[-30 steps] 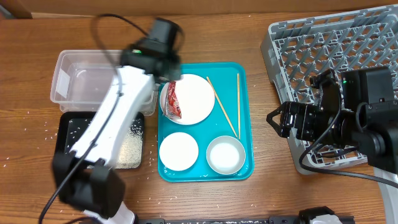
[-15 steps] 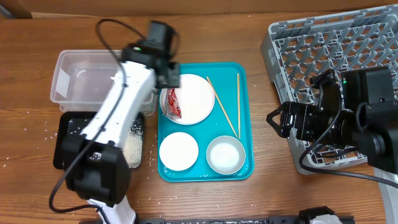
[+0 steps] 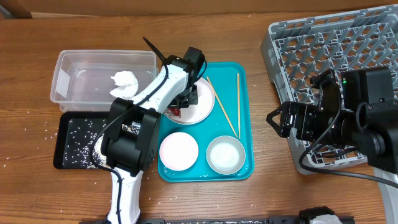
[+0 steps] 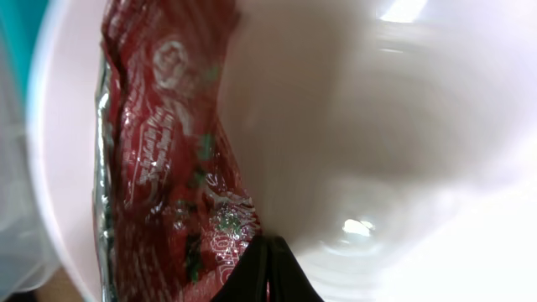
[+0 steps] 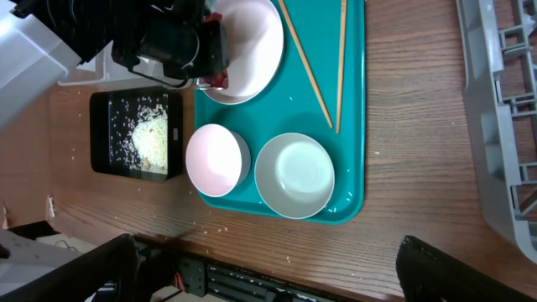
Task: Sort waste into correct bins and load items into the dishwasher
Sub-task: 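Grasp the red wrapper on the white plate with the left gripper, then drop the red wrapper into the clear plastic bin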
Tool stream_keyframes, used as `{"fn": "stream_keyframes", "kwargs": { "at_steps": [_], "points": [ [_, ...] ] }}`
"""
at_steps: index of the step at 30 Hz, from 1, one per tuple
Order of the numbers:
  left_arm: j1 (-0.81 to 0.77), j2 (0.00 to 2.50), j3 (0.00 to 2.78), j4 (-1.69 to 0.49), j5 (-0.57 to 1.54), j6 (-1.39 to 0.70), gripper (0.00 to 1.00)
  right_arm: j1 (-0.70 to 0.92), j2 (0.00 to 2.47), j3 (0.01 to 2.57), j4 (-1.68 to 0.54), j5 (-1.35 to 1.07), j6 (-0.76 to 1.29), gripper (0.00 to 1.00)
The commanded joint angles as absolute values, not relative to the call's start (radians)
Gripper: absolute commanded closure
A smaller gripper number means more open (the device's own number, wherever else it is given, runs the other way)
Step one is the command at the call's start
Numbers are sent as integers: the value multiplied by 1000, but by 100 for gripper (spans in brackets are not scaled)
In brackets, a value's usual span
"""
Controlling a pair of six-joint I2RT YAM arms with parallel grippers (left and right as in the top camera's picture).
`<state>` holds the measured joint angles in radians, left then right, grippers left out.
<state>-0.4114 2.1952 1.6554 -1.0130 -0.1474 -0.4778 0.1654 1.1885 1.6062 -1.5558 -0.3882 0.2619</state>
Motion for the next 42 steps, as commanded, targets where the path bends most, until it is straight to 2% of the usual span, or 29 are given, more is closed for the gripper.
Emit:
{"fn": "stream_keyframes", "kwargs": {
  "at_steps": [1, 5, 7, 8, 11, 14, 15, 16, 17, 19, 23, 26, 29, 33, 34, 35, 36, 40, 42],
  "points": [
    [-412, 2195, 1700, -1050, -45, -383, 96, 170, 1180, 1616, -1551, -387, 262, 0],
    [-410, 2063, 1776, -1132, -151, -454, 96, 170, 1180, 1616, -1551, -387, 262, 0],
    [-410, 2034, 1776, -1145, -219, -502, 81, 170, 1180, 1616, -1551, -386, 262, 0],
    [-410, 2036, 1774, -1147, -261, -502, 66, 170, 1180, 1616, -1551, -387, 262, 0],
    [-406, 2082, 1727, -1116, -295, -501, 40, 170, 1180, 1616, -1551, -386, 262, 0],
    [-399, 2173, 1717, -1110, -295, -468, 34, 170, 1180, 1616, -1551, -387, 262, 0],
    [-397, 2200, 1717, -1112, -295, -468, 34, 170, 1180, 1616, -1551, -387, 262, 0],
    [-396, 2223, 1717, -1113, -293, -468, 39, 170, 1180, 1616, -1551, -387, 262, 0],
    [-394, 2249, 1717, -1118, -277, -467, 69, 170, 1180, 1616, -1551, -387, 262, 0],
    [-393, 2247, 1720, -1118, -247, -467, 96, 170, 1180, 1616, -1551, -387, 262, 0],
    [-393, 2152, 1796, -1158, -175, -467, 96, 170, 1180, 1616, -1551, -386, 262, 0],
    [-382, 2055, 1840, -1193, -196, -467, 96, 170, 1180, 1616, -1552, -387, 262, 0],
    [-279, 1909, 1850, -1217, -326, -480, 96, 170, 1180, 1616, -1560, -386, 262, 0],
    [-149, 1923, 1834, -1223, -293, -483, 96, 170, 1180, 1616, -1562, -386, 262, 0],
    [-125, 1934, 1825, -1222, -279, -483, 92, 170, 1180, 1616, -1561, -387, 262, 0],
    [-99, 1950, 1818, -1223, -265, -483, 82, 170, 1180, 1616, -1561, -387, 262, 0],
    [-65, 1983, 1816, -1221, -239, -465, 44, 170, 1180, 1616, -1562, -387, 262, 0],
    [-15, 1991, 1820, -1230, -141, -378, 21, 170, 1180, 1616, -1562, -383, 262, 0],
    [-12, 1937, 1849, -1251, -97, -357, 21, 170, 1180, 1616, -1552, -355, 262, 0]
  ]
}}
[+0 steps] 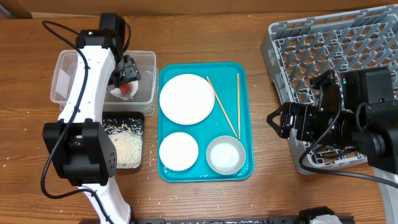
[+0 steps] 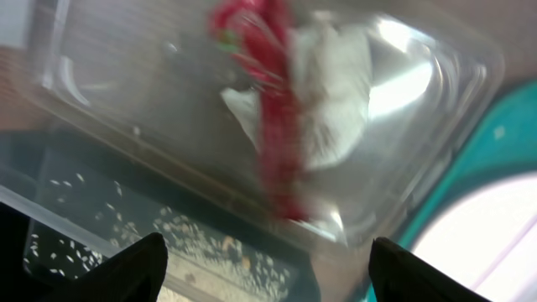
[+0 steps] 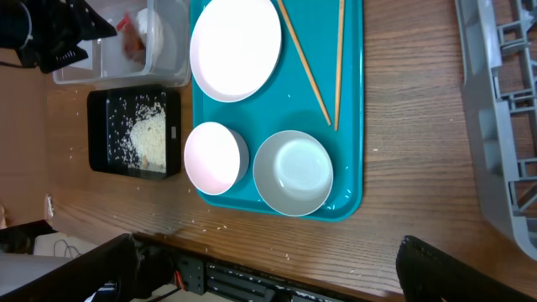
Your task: Sort waste into correct bins and load items into the dishwasher
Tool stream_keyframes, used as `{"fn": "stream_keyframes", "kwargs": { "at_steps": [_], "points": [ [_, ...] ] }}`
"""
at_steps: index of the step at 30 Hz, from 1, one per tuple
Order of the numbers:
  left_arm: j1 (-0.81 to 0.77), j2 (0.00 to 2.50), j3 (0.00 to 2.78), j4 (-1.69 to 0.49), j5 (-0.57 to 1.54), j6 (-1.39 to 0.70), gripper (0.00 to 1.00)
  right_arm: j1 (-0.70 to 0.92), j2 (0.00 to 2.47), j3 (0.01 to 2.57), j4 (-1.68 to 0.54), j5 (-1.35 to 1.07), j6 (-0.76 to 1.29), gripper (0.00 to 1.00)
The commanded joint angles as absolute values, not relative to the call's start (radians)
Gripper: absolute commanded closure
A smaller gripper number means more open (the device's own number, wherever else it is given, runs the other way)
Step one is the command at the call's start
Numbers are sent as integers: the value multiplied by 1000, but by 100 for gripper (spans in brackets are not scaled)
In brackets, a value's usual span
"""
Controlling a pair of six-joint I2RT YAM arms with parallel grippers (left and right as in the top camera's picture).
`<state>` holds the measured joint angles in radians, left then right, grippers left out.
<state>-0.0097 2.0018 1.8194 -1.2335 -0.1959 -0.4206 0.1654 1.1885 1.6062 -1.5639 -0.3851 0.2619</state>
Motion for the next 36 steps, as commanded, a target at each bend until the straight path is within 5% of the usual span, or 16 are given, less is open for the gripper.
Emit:
{"fn": "stream_keyframes", "kwargs": {
  "at_steps": [1, 13, 23, 36],
  "points": [
    [-18, 1910, 1859, -1258, -84, -349, 21, 170, 1180, 1616, -1542, -341, 262, 0],
    [-221, 1494, 1868, -1407, -25, -316, 23, 170, 1180, 1616, -1486, -330, 262, 0],
    [-509, 1425, 1857, -1586, -130, -461, 27, 170, 1180, 1616, -1499, -323, 262, 0],
    [-565, 1308, 1854, -1647, -184, -501, 28, 170, 1180, 1616, -1515, -323, 262, 0]
  ]
}}
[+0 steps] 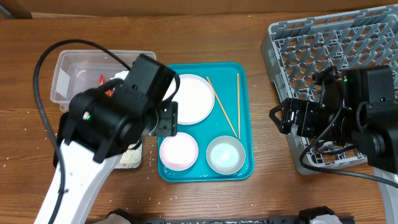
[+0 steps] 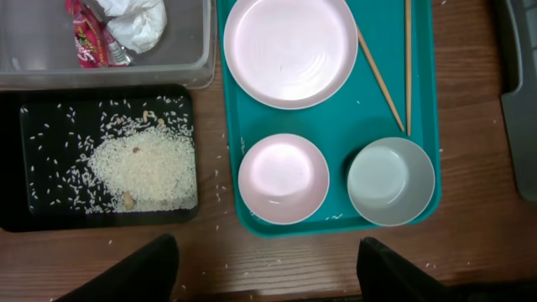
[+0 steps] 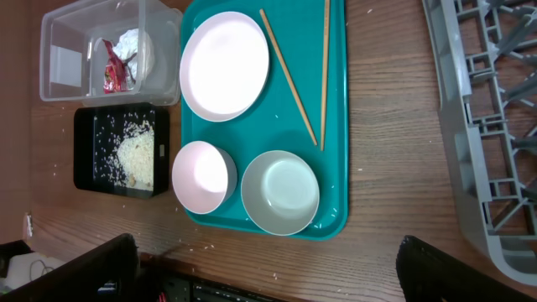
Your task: Sort waste into correct bins and load items into the dishwasher
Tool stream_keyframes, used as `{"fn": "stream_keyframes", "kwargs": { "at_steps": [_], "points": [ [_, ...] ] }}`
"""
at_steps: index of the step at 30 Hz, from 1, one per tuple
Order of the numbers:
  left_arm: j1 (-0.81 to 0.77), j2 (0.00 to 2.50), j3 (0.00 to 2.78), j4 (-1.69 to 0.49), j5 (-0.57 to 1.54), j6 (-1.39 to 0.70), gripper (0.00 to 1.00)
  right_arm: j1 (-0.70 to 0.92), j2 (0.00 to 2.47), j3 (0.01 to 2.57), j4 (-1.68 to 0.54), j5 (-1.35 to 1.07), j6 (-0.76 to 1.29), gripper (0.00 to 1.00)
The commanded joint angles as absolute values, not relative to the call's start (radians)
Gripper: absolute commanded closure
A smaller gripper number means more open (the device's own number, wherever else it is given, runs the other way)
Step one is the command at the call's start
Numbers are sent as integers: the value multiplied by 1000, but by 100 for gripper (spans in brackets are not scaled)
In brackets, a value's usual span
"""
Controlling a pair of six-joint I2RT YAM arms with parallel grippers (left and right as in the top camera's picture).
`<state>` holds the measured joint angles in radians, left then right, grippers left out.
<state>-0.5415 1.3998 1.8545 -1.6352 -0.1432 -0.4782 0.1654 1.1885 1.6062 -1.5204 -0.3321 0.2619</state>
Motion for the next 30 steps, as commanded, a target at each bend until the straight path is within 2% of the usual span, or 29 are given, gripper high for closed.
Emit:
{"fn": "stream_keyframes", "kwargs": {
  "at_steps": [1, 5, 6, 7, 10, 19, 22, 25, 27, 30],
  "points": [
    [-568, 1296, 1854, -1649, -186, -501, 26, 170, 1180, 1616, -1513, -323, 262, 0],
    [-573, 1216, 1854, -1662, -145, -502, 23, 170, 1180, 1616, -1513, -323, 262, 0],
    [-573, 1205, 1854, -1665, -128, -503, 15, 170, 1180, 1616, -1513, -323, 262, 0],
    [-573, 1191, 1854, -1665, -81, -506, 0, 170, 1180, 1616, -1513, -323, 262, 0],
    [-573, 1176, 1854, -1668, 36, -506, 0, 170, 1180, 1616, -1513, -323, 262, 0],
    [-577, 1207, 1854, -1671, 44, -505, 0, 170, 1180, 1616, -1513, -323, 262, 0],
    [-576, 1209, 1854, -1670, 20, -484, 0, 170, 1180, 1616, -1513, -323, 262, 0],
    [-575, 1182, 1845, -1603, -91, -470, 0, 170, 1180, 1616, -1513, -323, 262, 0],
    [-562, 1151, 1820, -1501, -118, -382, 0, 170, 1180, 1616, -1513, -323, 262, 0],
    [-511, 1082, 1741, -1316, -35, -159, 0, 170, 1180, 1616, -1513, -323, 262, 0]
  ]
}}
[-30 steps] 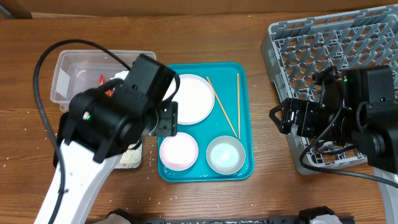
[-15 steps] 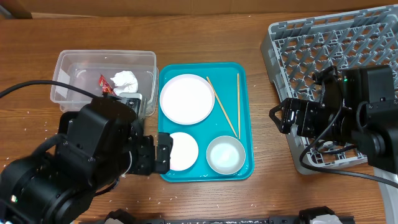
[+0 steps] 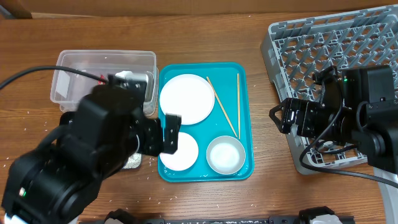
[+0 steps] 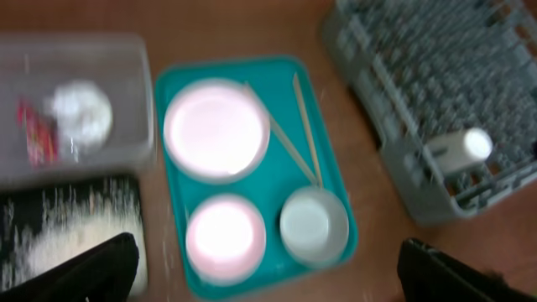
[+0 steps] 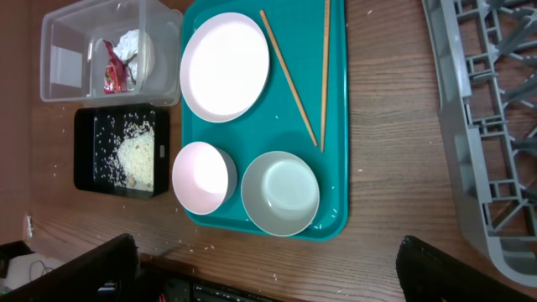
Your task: Sort waste into correct bins and load items into the dishwasher
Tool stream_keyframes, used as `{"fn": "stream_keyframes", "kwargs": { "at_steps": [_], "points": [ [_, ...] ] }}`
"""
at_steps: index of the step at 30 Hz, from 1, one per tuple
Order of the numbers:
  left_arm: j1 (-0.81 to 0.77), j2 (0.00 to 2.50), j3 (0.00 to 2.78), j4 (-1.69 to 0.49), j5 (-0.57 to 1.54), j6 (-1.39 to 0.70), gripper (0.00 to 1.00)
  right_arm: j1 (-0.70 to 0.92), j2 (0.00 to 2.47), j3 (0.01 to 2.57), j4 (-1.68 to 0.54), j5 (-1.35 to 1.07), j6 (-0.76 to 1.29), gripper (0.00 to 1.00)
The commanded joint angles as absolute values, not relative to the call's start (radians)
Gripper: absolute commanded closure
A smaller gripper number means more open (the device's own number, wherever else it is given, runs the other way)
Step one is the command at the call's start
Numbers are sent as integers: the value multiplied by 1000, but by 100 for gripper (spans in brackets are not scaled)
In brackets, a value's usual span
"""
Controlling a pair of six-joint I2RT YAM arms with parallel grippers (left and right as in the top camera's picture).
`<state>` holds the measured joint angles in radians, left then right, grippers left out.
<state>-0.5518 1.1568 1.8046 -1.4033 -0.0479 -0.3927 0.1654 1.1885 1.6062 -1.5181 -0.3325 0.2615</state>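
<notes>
A teal tray (image 3: 245,112) carries a white plate (image 3: 186,99), a pink bowl (image 3: 183,152), a grey bowl (image 3: 225,155) and two chopsticks (image 3: 222,107). The grey dish rack (image 3: 323,50) stands at the right. A red wrapper (image 5: 113,67) and a white tissue (image 5: 134,46) lie in the clear bin (image 3: 81,68). My left gripper (image 4: 268,273) hangs high over the tray, open and empty. My right gripper (image 3: 278,119) hovers open beside the rack's left edge, holding nothing.
A black tray of rice (image 5: 122,151) sits in front of the clear bin, mostly hidden under my left arm in the overhead view. Loose rice grains dot the wooden table (image 5: 386,210) near the front edge. A white cylinder (image 4: 466,147) shows at the rack.
My left arm has risen higher above the table, so its wrist view now takes in the rack as well. The right arm, tray items and bin contents are where they were.
My left gripper was shut on the red wrapper on the white plate. Then it was open over the clear bin, the wrapper beside the tissue. Later it was above the tray with the wrapper lying in the bin, and now it is higher still.
</notes>
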Motion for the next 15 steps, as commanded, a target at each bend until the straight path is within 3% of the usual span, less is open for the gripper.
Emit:
{"fn": "stream_keyframes", "kwargs": {
  "at_steps": [1, 6, 15],
  "points": [
    [-482, 1045, 1692, -1242, 12, -75, 0, 170, 1180, 1616, -1513, -323, 262, 0],
    [-355, 854, 1417, -976, 121, 143, 0, 170, 1180, 1616, -1513, -323, 262, 0],
    [-216, 509, 895, -583, 282, 214, 0, 170, 1180, 1616, -1513, -323, 262, 0]
  ]
}}
